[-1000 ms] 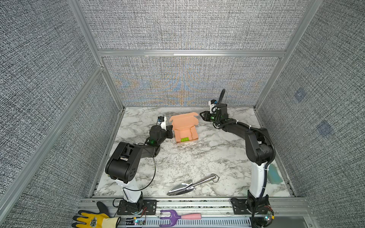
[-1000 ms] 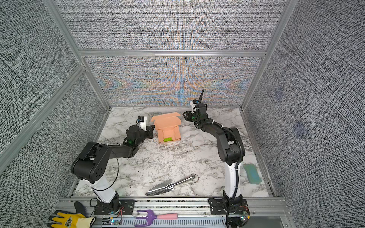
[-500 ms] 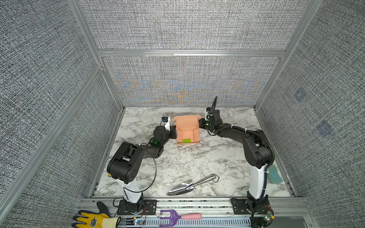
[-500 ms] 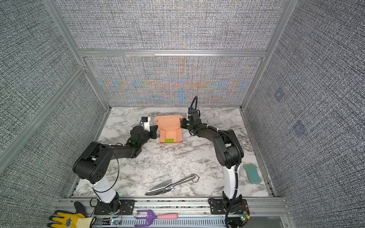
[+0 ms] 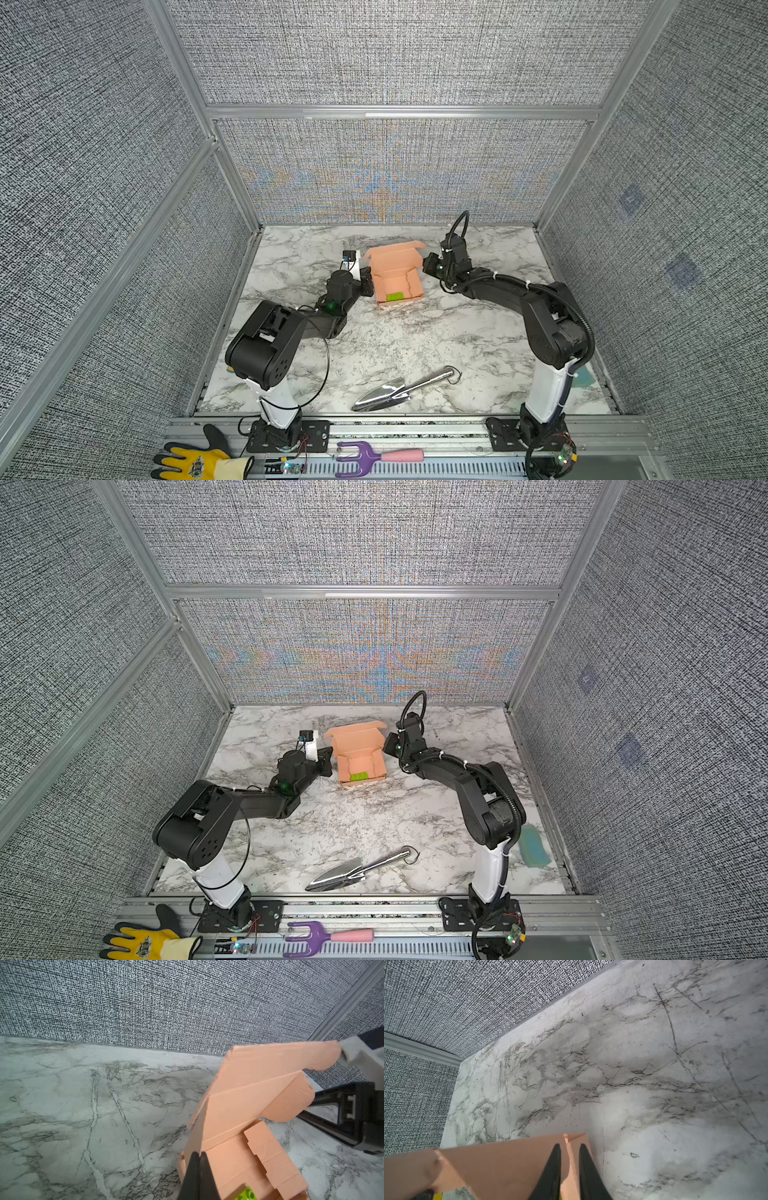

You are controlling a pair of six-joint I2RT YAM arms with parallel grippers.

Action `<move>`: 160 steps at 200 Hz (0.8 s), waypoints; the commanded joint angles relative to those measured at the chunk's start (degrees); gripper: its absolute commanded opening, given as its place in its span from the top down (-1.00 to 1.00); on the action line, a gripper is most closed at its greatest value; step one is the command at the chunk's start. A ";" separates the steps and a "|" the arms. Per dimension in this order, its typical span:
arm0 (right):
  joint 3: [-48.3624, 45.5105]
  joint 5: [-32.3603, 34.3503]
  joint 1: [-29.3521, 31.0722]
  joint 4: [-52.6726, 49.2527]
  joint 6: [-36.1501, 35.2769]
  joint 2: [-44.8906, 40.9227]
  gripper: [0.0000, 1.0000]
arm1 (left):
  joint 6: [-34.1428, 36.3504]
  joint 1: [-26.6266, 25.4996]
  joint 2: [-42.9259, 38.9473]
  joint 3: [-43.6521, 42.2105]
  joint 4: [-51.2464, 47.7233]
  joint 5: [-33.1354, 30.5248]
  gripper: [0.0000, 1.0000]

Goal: Fold the paper box

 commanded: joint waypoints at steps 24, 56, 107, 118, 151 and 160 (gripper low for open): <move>-2.78 3.07 1.32 1.91 -1.86 -2.24 0.63 | 2.27 -1.32 1.08 -1.76 7.31 -1.60 1.00; -6.08 2.94 2.02 4.21 -5.98 -4.47 0.65 | 3.34 -2.48 2.21 -3.70 12.36 -2.20 1.00; -11.90 2.87 3.58 10.66 -10.48 -6.31 0.66 | 2.21 -5.00 3.81 -4.79 16.45 -4.45 1.00; -13.07 3.37 3.88 11.92 -10.96 -6.47 0.66 | 1.71 -5.66 3.97 -4.27 15.97 -5.36 1.00; -16.41 4.36 4.30 15.42 -11.89 -7.35 0.68 | 1.28 -7.80 4.62 -4.14 16.50 -7.67 1.00; -18.81 4.84 4.41 16.88 -12.09 -7.72 0.68 | 1.35 -8.27 5.10 -4.35 17.65 -8.19 1.00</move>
